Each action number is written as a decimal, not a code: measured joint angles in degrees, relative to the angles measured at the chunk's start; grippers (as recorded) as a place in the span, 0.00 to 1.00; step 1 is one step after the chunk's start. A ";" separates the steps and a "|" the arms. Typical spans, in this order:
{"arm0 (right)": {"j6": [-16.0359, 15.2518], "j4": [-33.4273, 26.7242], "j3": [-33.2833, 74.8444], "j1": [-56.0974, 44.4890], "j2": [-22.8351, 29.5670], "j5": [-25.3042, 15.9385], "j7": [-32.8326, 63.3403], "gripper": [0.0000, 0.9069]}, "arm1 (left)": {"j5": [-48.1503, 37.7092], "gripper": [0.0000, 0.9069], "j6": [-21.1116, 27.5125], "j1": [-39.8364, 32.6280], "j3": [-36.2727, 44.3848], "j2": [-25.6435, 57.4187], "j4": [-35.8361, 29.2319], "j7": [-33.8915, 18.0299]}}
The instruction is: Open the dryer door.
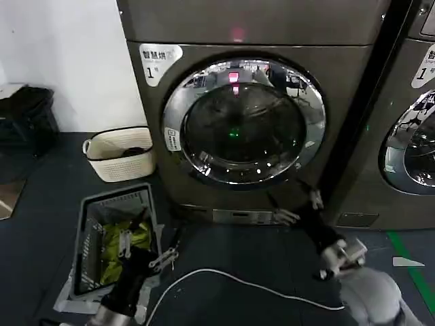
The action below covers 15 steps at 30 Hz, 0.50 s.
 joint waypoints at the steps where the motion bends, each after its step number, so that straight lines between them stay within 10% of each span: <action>1: 0.09 -0.79 -0.97 1.31 0.01 0.15 -0.24 1.00 | 0.04 1.00 -0.05 0.11 -0.04 -0.04 -0.07 0.05; 15: 1.85 -10.11 -13.41 16.77 1.57 3.10 -2.74 1.00 | 0.46 1.00 -0.67 0.66 -0.31 -1.04 -0.17 0.29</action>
